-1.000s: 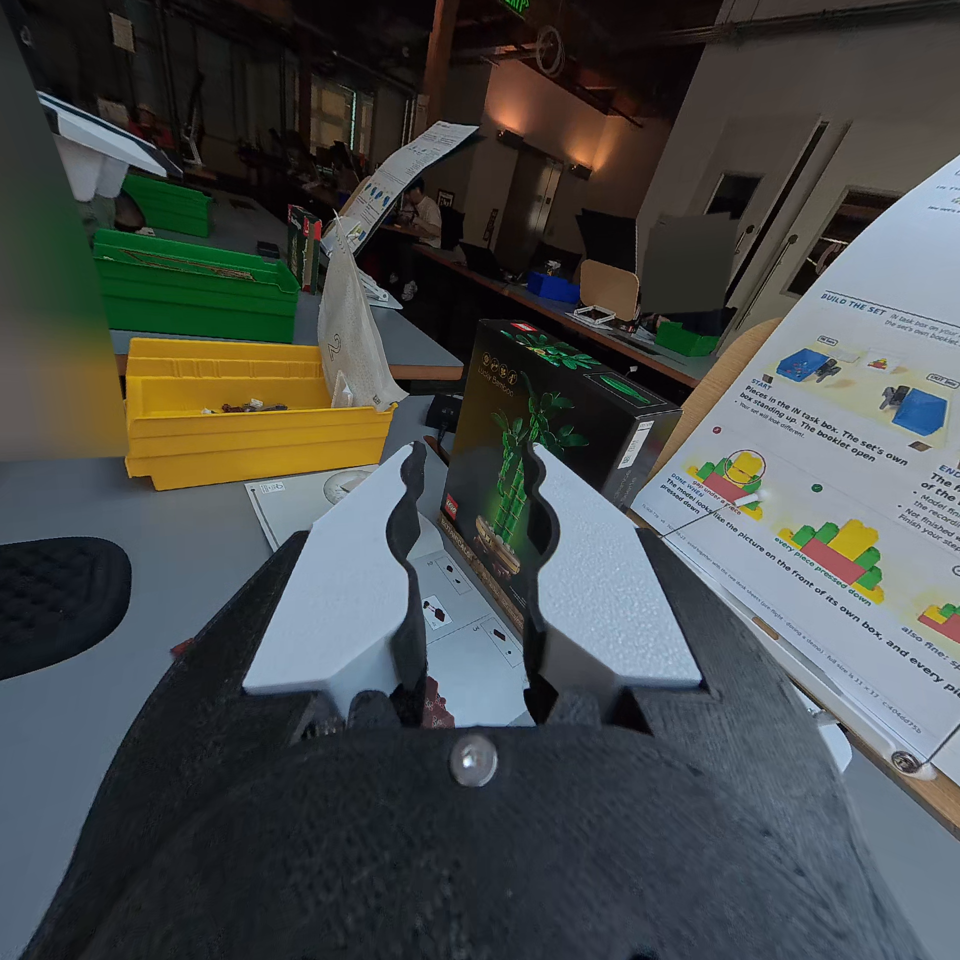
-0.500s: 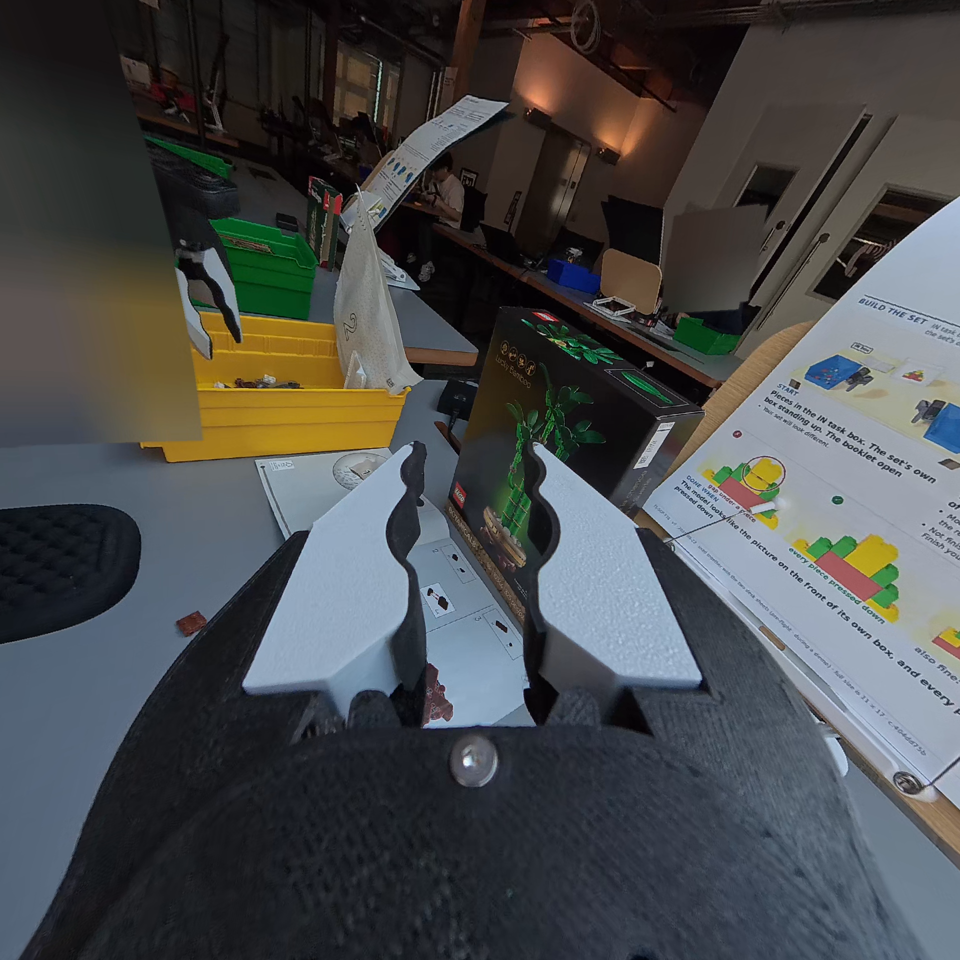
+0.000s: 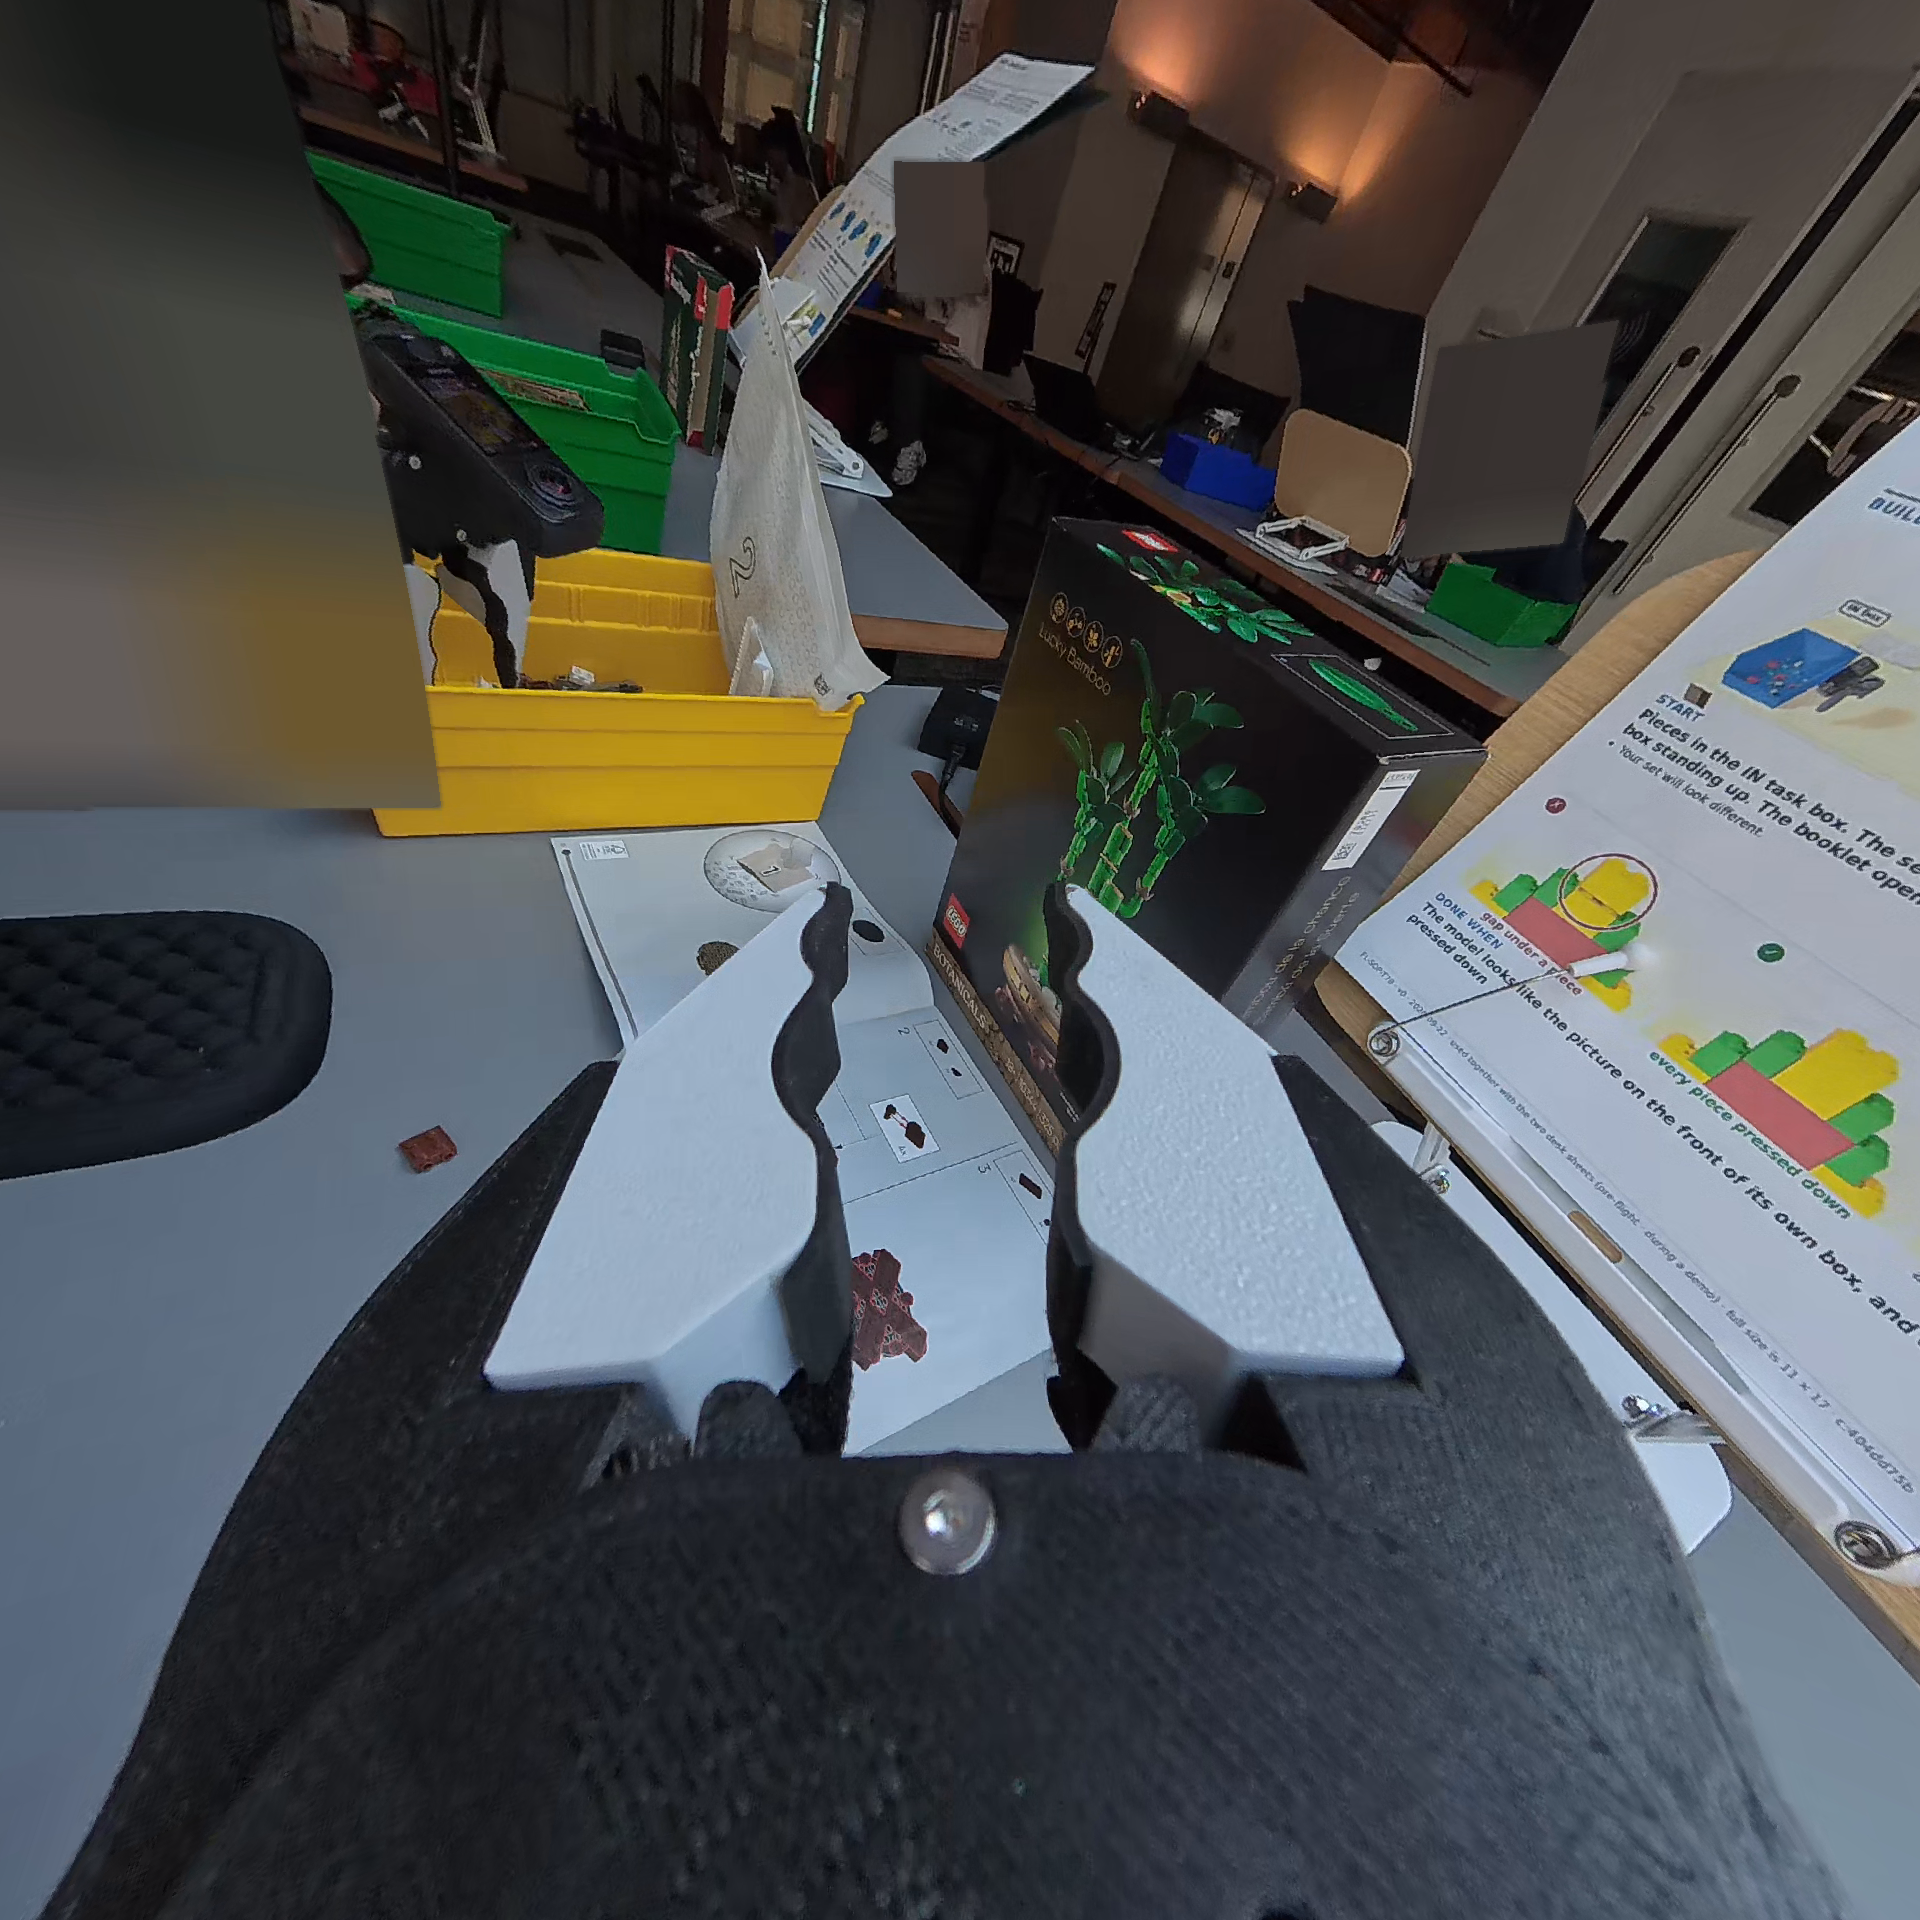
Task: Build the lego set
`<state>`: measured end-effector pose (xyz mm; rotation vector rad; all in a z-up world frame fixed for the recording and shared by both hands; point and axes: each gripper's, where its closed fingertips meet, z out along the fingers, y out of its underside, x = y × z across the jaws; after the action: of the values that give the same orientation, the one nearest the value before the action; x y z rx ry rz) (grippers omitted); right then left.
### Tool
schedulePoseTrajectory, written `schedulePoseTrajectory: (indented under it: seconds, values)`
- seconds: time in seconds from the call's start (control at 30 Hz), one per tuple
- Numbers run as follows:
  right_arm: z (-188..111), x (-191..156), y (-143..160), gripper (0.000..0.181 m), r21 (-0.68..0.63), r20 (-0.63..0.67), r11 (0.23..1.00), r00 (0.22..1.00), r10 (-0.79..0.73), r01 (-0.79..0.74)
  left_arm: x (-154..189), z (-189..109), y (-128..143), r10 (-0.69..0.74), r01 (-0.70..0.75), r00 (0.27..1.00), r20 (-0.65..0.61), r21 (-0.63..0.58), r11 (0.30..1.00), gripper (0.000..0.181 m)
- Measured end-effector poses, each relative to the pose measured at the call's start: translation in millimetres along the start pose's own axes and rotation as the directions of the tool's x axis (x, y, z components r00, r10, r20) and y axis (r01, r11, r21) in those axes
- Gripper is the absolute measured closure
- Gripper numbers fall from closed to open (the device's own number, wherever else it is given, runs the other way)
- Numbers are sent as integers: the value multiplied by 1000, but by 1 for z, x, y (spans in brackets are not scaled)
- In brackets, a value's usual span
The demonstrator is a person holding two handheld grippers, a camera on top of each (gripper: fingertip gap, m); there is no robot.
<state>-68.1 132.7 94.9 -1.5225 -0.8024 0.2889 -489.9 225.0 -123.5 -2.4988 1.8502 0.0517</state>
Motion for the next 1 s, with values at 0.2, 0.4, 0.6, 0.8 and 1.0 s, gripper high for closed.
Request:
schedulePoseTrajectory:
  seconds: [0.2,0.4,0.6,0.8,1.0]
  values:
    - [-3,-5,-7,143,18,9,1000,1000,-9,9,1,15,3,32,-34,999,-39,-41,999,131]
    - [-4,-5,-6,143,13,12,1000,1000,-14,14,0,24,6,40,-43,998,-45,-79,996,127]
    - [-6,-4,-8,143,17,4,1000,1000,-19,19,-16,28,15,60,-59,998,7,-114,992,164]
    - [-8,-1,-8,143,26,1,1000,1000,-10,10,-40,13,32,-77,80,995,64,-39,996,181]
    - [-5,-2,-7,143,22,5,1000,1000,-6,6,-49,5,35,-93,98,987,129,-31,995,175]
